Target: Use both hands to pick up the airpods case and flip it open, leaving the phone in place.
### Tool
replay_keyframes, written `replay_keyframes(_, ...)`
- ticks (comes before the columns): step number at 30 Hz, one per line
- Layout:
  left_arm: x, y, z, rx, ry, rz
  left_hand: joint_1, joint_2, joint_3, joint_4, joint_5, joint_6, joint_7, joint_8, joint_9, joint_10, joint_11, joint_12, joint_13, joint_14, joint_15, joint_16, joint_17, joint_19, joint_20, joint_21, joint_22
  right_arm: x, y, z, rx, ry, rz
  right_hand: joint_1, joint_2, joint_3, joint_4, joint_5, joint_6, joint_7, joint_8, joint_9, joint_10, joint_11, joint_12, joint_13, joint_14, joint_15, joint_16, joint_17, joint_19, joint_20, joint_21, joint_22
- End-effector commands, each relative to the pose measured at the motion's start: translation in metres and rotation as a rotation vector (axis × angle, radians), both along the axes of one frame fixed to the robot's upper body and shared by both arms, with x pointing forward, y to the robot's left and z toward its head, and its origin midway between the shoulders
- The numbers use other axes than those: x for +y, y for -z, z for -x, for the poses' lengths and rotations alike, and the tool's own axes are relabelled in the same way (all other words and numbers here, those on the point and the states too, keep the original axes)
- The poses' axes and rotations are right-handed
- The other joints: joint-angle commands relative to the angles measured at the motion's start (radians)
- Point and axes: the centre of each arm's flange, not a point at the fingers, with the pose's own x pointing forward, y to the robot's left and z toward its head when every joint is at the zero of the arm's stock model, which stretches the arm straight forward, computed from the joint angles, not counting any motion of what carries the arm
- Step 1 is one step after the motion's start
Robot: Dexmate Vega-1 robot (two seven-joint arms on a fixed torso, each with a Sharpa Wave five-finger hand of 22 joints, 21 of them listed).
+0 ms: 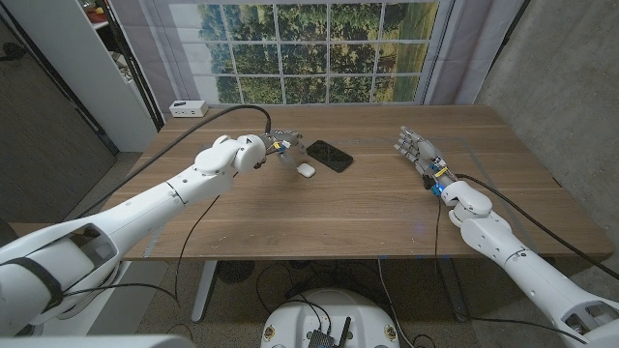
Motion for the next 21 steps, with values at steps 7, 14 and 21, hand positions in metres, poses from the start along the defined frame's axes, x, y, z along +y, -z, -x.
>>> replay_keyframes(7,-0.014,0.009,-0.012,0.048,0.026,-0.002,0.018,0.006,-0.018,0.003,-0.002,0.013,-0.011,0.003,0.003,-0.006,0.0,0.003,-0.002,-0.067,-0.008,-0.003,0.001,0.005,0.002,0.003,0.003,-0.007,0.005,0.002,-0.003,0.011,-0.021,0.01,0.0,-0.002,0.001,0.007,-0.004,0.001,0.006,0.003,0.011,0.004,0.007,0.0,0.005,-0.058,0.007,0.002,0.0,0.007,0.004,0.004)
replay_keyframes(14,-0.018,0.011,-0.016,0.06,0.022,-0.013,0.022,0.01,-0.024,0.003,-0.002,0.027,-0.013,0.007,0.003,-0.006,-0.005,0.004,-0.004,-0.066,-0.011,-0.003,0.001,0.006,0.0,0.003,0.003,-0.011,0.009,0.004,-0.001,0.017,-0.033,0.01,0.0,-0.002,0.001,0.007,-0.005,0.0,0.006,0.003,0.013,0.005,0.008,0.0,0.005,-0.057,0.007,0.002,0.0,0.007,0.004,0.004)
replay_keyframes(21,-0.021,0.014,-0.021,0.076,0.015,-0.03,0.027,0.016,-0.03,0.004,-0.003,0.053,-0.012,0.014,0.003,-0.005,-0.003,0.005,-0.006,-0.064,-0.01,-0.002,0.0,0.007,0.001,0.003,0.003,-0.013,0.014,0.007,0.002,0.025,-0.046,0.01,0.0,-0.003,0.001,0.007,-0.005,0.001,0.006,0.003,0.014,0.006,0.008,0.0,0.004,-0.056,0.007,0.002,-0.001,0.007,0.004,0.004)
